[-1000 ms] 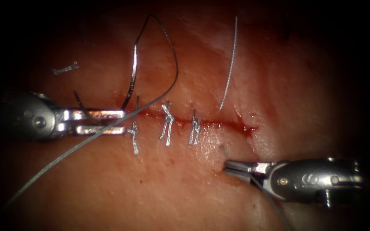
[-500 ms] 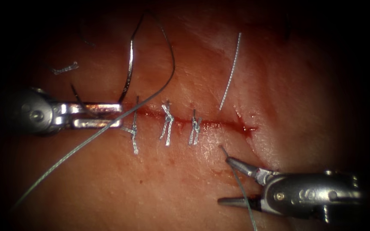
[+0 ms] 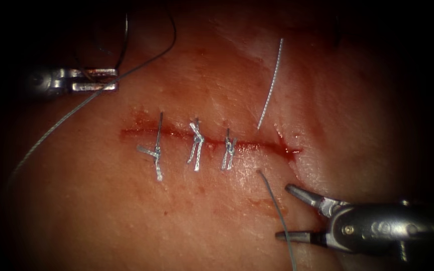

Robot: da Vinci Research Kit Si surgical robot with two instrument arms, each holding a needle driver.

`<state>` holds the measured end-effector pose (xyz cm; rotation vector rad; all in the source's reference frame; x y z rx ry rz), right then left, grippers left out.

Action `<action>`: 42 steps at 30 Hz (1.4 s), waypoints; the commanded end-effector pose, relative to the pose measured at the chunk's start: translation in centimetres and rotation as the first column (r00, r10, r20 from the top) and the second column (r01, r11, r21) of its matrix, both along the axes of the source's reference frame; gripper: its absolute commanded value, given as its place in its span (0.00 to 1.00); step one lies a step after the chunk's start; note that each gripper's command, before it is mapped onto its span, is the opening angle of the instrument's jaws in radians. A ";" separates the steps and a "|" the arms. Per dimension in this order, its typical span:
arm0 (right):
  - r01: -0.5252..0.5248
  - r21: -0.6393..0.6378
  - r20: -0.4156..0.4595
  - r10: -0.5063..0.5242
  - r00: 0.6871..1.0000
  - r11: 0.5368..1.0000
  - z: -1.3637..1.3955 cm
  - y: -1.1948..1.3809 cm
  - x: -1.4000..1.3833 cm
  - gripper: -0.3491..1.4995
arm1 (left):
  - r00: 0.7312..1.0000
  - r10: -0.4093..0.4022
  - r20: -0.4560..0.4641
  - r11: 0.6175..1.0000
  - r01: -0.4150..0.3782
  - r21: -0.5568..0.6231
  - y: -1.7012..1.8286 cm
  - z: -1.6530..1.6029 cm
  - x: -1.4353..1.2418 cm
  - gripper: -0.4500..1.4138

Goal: Wound Closure

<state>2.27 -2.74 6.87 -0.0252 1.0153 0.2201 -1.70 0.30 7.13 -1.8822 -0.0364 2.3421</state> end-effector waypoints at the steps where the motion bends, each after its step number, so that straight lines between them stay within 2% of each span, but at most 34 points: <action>1: 0.001 0.001 -0.002 -0.001 1.000 1.000 0.05 -0.03 0.07 0.92 | 1.000 -0.001 -0.006 1.000 0.001 0.005 -0.01 0.11 -0.02 0.00; 2: -0.001 0.000 -0.001 0.001 1.000 1.000 0.05 -0.03 0.07 0.92 | 1.000 0.000 -0.016 1.000 0.001 0.024 -0.02 0.17 0.03 0.05; 4: -0.001 0.000 -0.001 0.001 1.000 1.000 0.05 -0.03 0.07 0.92 | 0.999 -0.007 -0.031 0.997 0.009 0.072 -0.03 0.22 0.05 0.26; 5: -0.001 0.000 -0.001 0.001 1.000 1.000 0.05 -0.03 0.07 0.92 | 0.999 -0.010 -0.036 0.992 0.014 0.129 -0.04 0.23 0.06 0.41; 7: -0.003 -0.001 0.000 0.003 1.000 1.000 0.05 -0.03 0.06 0.92 | 0.999 -0.016 -0.046 0.975 0.025 0.222 -0.03 0.22 0.06 0.61; 8: -0.003 -0.001 0.000 0.003 1.000 1.000 0.05 -0.03 0.06 0.92 | 0.998 -0.024 -0.054 0.956 0.039 0.292 -0.02 0.19 0.06 0.78; 11: -0.006 0.004 0.000 0.006 1.000 1.000 0.05 -0.03 0.04 0.92 | 0.997 -0.024 -0.069 0.926 0.048 0.373 0.03 0.09 0.09 0.85; 12: -0.006 0.004 -0.001 0.006 1.000 1.000 0.06 -0.03 0.03 0.92 | 0.995 -0.010 -0.103 0.914 0.051 0.402 0.06 -0.02 0.12 0.86; 17: -0.011 0.008 0.000 0.011 1.000 1.000 0.06 -0.03 0.02 0.92 | 0.977 -0.005 -0.215 0.905 0.096 0.415 0.34 -0.53 0.20 0.86; 19: -0.011 0.008 0.000 0.011 1.000 1.000 0.05 -0.02 0.02 0.92 | 0.975 -0.003 -0.222 0.922 0.088 0.376 0.48 -0.73 0.20 0.83; 22: -0.012 0.008 0.001 0.012 1.000 1.000 0.05 -0.02 -0.01 0.91 | 0.963 -0.043 -0.268 0.947 0.125 0.297 0.67 -0.97 0.21 0.77; 24: -0.012 0.009 0.000 0.012 1.000 1.000 0.05 -0.01 -0.04 0.91 | 0.947 -0.062 -0.316 0.976 0.123 0.179 0.73 -1.03 0.22 0.69; 26: -0.013 0.010 -0.003 0.013 1.000 1.000 0.04 0.01 -0.07 0.91 | 0.910 -0.036 -0.413 0.992 0.084 0.098 0.76 -1.05 0.24 0.60; 32: -0.029 0.013 0.009 0.029 1.000 0.999 0.00 0.12 -0.15 0.91 | 0.799 0.083 -0.595 0.996 -0.080 0.031 0.66 -1.01 0.24 0.54; 34: -0.033 0.015 0.011 0.033 0.999 0.999 0.00 0.16 -0.18 0.91 | 0.789 0.078 -0.610 0.996 -0.081 0.023 0.61 -1.01 0.24 0.53; 37: -0.041 0.016 0.015 0.041 0.999 0.999 -0.02 0.21 -0.21 0.91 | 0.786 0.080 -0.613 0.996 -0.086 0.019 0.56 -1.06 0.22 0.53; 39: -0.048 0.018 0.018 0.047 0.999 0.999 -0.04 0.24 -0.22 0.91 | 0.799 0.073 -0.597 0.997 -0.067 0.031 0.48 -1.16 0.12 0.54; 40: -0.053 0.020 0.021 0.053 0.998 0.998 -0.06 0.26 -0.23 0.90 | 0.841 0.070 -0.537 0.997 -0.053 0.049 0.39 -1.22 -0.02 0.54; 41: -0.055 0.020 0.022 0.055 0.998 0.998 -0.06 0.26 -0.24 0.90 | 0.863 0.065 -0.501 0.997 -0.032 0.073 0.34 -1.25 -0.11 0.53; 42: -0.060 0.026 0.022 0.060 0.998 0.998 -0.05 0.29 -0.25 0.90 | 0.909 0.049 -0.414 0.992 0.006 0.130 0.23 -1.32 -0.32 0.51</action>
